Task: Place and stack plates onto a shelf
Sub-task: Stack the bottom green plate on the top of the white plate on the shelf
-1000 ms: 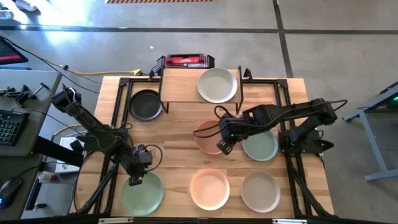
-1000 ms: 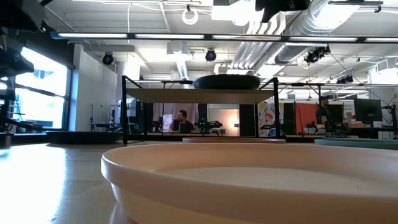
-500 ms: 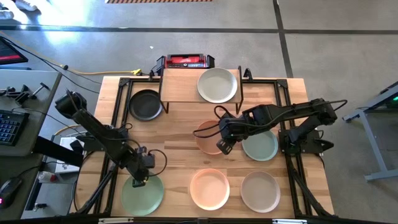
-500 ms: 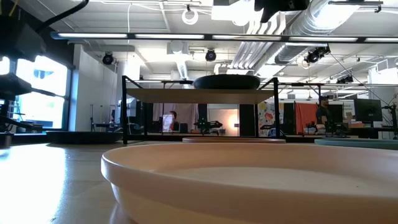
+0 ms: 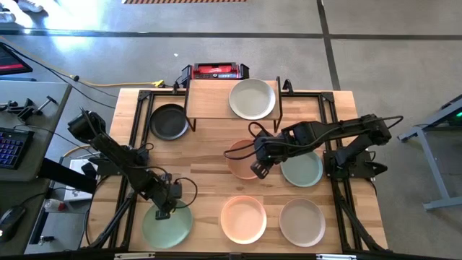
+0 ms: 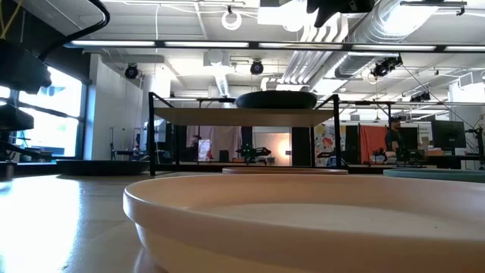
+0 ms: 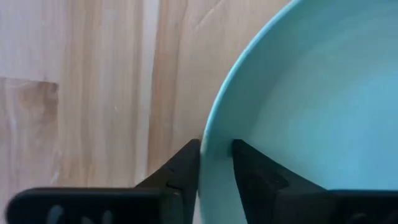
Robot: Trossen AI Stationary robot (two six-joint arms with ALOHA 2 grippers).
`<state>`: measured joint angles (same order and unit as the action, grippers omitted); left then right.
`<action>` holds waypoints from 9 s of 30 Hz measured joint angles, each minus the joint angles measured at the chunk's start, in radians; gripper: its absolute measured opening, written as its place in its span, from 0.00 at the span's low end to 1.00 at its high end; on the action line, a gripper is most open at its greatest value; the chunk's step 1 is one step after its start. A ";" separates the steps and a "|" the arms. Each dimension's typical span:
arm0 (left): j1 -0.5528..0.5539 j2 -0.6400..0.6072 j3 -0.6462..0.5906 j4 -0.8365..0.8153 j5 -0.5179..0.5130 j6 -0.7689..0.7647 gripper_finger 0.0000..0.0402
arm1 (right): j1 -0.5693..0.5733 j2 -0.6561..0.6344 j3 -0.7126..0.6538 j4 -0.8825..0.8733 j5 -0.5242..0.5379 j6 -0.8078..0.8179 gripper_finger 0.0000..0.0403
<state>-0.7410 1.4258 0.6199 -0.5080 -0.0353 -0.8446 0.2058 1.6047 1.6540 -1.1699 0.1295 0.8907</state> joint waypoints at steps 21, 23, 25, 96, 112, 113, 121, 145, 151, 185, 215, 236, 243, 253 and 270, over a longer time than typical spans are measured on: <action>0.017 -0.093 -0.004 -0.017 -0.070 -0.022 0.00 | 0.000 0.000 0.000 0.016 0.034 -0.017 0.25; 0.034 -0.127 -0.004 -0.045 -0.099 -0.030 0.00 | 0.000 0.000 0.000 0.018 0.059 -0.036 0.25; 0.057 -0.155 -0.004 -0.077 -0.128 -0.034 0.00 | 0.000 0.000 0.000 0.019 0.073 -0.047 0.25; 0.906 -0.269 0.466 -0.150 -0.759 0.386 0.00 | -0.467 0.000 0.000 0.418 0.151 -1.098 0.25; 0.906 -0.226 0.466 0.081 -0.847 0.550 0.00 | -0.454 0.000 0.000 0.539 0.157 -1.154 0.25; 0.906 -0.226 0.466 0.090 -0.847 0.560 0.00 | -0.454 0.000 0.000 0.542 0.164 -1.149 0.25; 0.905 -0.226 0.466 0.118 -0.842 0.596 0.00 | -0.454 0.000 0.000 0.557 0.257 -1.134 0.25; 0.904 -0.226 0.466 0.224 -0.831 0.708 0.03 | -0.483 0.007 0.000 0.614 0.237 -0.990 0.03; 0.904 -0.226 0.465 0.219 -0.816 0.724 0.06 | -0.484 0.007 0.000 0.612 0.237 -0.937 0.01; 1.003 -0.350 0.465 0.304 -0.393 0.637 0.26 | -0.753 -0.131 0.000 0.499 0.077 -0.834 0.00; 1.003 -0.349 0.464 0.287 -0.394 0.639 0.26 | -1.012 -0.039 0.000 0.173 -0.400 -0.524 0.00; 1.003 -0.349 0.464 0.241 -0.394 0.639 0.26 | -0.951 0.040 0.000 0.165 -0.296 -0.480 0.00; 1.003 -0.349 0.464 0.231 -0.394 0.639 0.26 | -0.950 0.040 0.000 0.165 -0.296 -0.489 0.00; 1.003 -0.349 0.464 0.232 -0.394 0.639 0.26 | -0.948 0.040 0.000 0.164 -0.263 -0.491 0.00; 1.003 -0.349 0.464 0.232 -0.394 0.700 0.26 | -0.944 0.040 0.000 0.177 -0.237 -0.483 0.00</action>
<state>0.2619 1.0771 1.0836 -0.2758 -0.4294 -0.1442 -0.7386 1.6451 1.6543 -0.9926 -0.1072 0.4076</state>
